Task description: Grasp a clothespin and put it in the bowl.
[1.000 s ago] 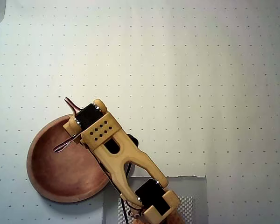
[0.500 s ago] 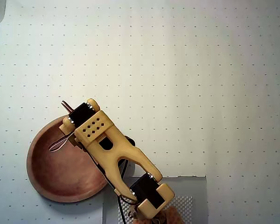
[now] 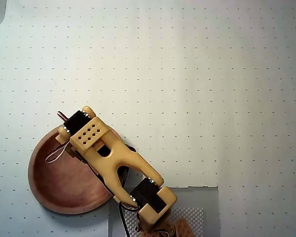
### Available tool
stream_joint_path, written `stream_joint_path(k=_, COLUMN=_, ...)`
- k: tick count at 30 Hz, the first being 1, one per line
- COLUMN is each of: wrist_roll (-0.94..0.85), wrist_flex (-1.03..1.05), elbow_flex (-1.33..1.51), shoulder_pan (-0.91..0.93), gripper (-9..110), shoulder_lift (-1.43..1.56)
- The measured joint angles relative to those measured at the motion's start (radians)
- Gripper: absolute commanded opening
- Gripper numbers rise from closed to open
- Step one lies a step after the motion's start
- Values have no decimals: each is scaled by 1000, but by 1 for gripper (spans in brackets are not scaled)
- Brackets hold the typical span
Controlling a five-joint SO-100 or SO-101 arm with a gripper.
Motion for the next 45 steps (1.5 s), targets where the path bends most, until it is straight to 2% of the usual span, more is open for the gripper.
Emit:
stream_joint_path(k=23, wrist_roll=0, wrist_flex=-11, elbow_flex=-17, shoulder_pan=-163, gripper=-3, shoulder_lift=-91)
stream_joint_path(k=31, wrist_roll=0, wrist_flex=-11, elbow_flex=-18, shoulder_pan=-156, gripper=-3, shoulder_lift=-130)
stream_joint_path(k=34, wrist_roll=0, wrist_flex=-11, elbow_flex=-18, shoulder_pan=-158, gripper=1, shoulder_lift=-147)
stream_joint_path(k=40, wrist_roll=0, wrist_flex=-11, elbow_flex=-18, shoulder_pan=-158, gripper=17, shoulder_lift=-147)
stream_joint_path(k=45, wrist_roll=0, wrist_flex=-12, elbow_flex=-18, shoulder_pan=-150, gripper=20, shoulder_lift=-147)
